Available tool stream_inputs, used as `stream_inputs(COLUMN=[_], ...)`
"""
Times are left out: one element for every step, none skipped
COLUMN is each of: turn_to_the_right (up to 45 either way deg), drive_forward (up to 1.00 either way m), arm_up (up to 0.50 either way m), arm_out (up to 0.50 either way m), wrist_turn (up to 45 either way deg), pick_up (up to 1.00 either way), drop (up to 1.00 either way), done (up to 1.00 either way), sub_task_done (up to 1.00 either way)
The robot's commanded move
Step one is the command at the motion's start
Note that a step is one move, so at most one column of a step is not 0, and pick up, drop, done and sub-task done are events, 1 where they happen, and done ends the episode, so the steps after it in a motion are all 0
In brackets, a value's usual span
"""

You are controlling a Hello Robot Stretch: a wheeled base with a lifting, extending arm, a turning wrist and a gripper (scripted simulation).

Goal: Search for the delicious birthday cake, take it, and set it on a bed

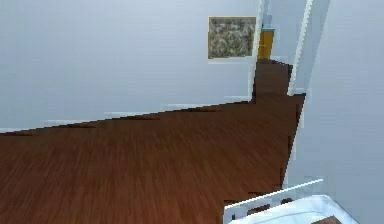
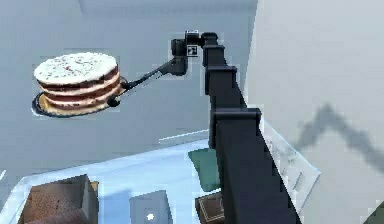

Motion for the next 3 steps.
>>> stream_inputs(turn_to_the_right=[0.0,0.0,0.0], drive_forward=[0.00,0.00,0.00], arm_up=[0.00,-0.40,-0.32], arm_out=[0.00,0.00,0.00], wrist_turn=[39.0,0.0,0.0], pick_up=[0.00,0.00,0.00], drop=[0.00,0.00,0.00], done=[0.00,0.00,0.00], sub_task_done=[0.00,0.00,0.00])
